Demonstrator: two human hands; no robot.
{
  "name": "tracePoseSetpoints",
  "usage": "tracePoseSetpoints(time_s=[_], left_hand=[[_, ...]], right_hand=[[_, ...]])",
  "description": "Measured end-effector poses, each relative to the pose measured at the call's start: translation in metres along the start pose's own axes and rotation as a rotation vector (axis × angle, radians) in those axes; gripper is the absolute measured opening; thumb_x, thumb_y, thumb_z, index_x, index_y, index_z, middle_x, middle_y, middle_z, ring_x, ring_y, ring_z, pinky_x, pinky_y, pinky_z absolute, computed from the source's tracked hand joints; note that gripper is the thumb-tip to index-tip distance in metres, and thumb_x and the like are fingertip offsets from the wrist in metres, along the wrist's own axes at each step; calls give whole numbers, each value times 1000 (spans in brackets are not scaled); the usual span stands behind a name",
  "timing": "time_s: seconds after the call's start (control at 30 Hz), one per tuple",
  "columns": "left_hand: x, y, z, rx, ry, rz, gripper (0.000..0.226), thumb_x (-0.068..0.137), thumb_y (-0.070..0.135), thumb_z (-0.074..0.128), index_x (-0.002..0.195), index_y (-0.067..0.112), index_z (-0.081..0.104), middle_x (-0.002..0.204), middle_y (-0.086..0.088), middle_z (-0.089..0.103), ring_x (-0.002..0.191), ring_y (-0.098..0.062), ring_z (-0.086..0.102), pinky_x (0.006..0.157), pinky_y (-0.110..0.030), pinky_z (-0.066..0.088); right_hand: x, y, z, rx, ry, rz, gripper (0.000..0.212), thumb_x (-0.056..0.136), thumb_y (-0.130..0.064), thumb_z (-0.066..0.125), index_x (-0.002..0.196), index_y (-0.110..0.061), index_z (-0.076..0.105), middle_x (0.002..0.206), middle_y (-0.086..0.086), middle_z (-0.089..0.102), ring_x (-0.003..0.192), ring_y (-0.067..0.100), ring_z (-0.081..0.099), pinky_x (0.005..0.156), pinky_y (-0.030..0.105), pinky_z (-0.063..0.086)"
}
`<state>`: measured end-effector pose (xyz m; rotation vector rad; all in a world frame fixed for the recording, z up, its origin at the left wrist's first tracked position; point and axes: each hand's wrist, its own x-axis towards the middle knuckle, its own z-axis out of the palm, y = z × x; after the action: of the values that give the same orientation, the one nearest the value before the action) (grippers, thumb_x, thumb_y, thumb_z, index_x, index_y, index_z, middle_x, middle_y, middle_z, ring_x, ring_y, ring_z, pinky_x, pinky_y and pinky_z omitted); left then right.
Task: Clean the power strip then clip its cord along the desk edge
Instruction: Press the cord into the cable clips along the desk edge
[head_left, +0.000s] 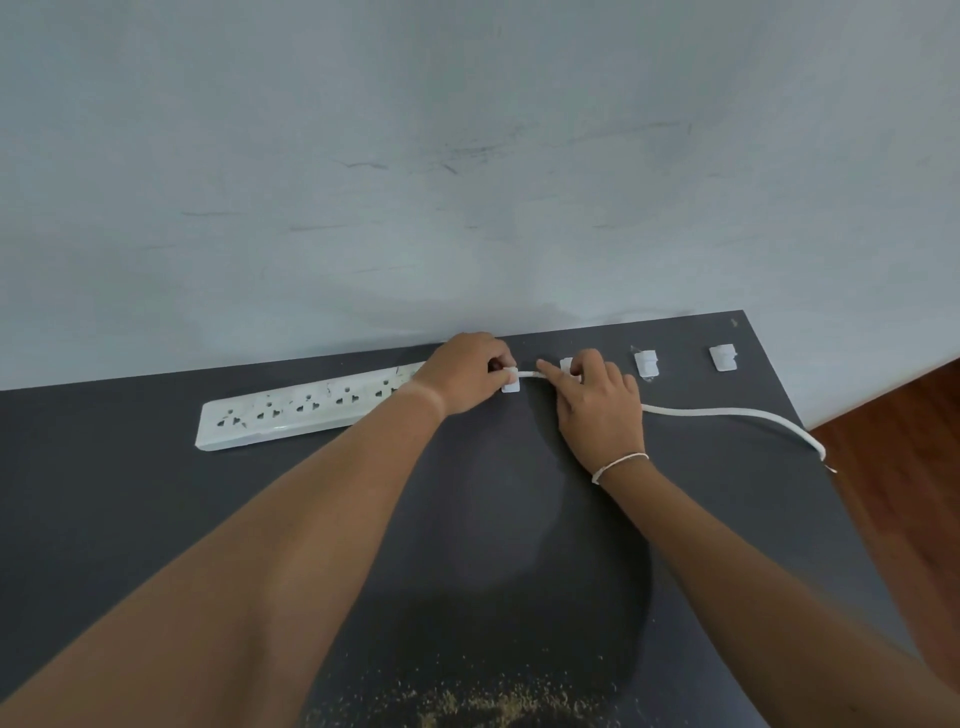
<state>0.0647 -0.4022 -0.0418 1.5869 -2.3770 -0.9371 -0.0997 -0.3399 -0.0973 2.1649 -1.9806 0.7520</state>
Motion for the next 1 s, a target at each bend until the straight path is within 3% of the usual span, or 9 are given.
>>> tracePoseSetpoints(time_s=[0.13,0.3,0.43,0.6,0.77,1.0], left_hand=[[1,1,1,14,11,-28,16,84,26,60,93,16,68,95,1,58,91,-16,56,83,-30,46],[14,26,15,11,43,1,32,86,28,60,116,15,61,109,-5,61,100,-18,56,92,-32,46],[27,47,26,-13,-3,12,25,89,24,56,110,13,65,105,-6,60,100,-21,56,90,-32,44],[35,52,26,-79,-42,-3,18,86,20,59,97,10,71,91,-1,60,85,-12,52,79,-23,39],[38,55,25,7,-79,39,22,91,16,50,99,7,69,97,-4,60,85,-15,51,80,-25,39],[40,54,27,52,-94,32,31,96,16,39,100,4,68,109,-13,61,101,-27,56,90,-34,43]], right_hand=[[-10,21,-12,13,17,26,33,84,-23,43,107,-17,66,89,11,60,66,30,57,61,35,43],[-16,40,-23,-53,17,11,26,84,-29,43,85,-17,66,72,5,63,59,30,56,57,33,40],[-9,47,-22,-22,40,-25,24,86,-26,46,86,-20,69,69,4,62,57,29,54,57,33,36],[-5,56,-15,18,44,-84,24,87,-25,49,93,-25,72,68,4,61,55,28,52,57,32,34],[-3,58,-13,29,68,-100,24,87,-22,49,92,-24,72,68,5,60,56,27,52,56,34,36],[3,57,-10,-14,73,-84,17,82,-16,59,90,-23,73,70,6,59,57,27,50,57,35,36]])
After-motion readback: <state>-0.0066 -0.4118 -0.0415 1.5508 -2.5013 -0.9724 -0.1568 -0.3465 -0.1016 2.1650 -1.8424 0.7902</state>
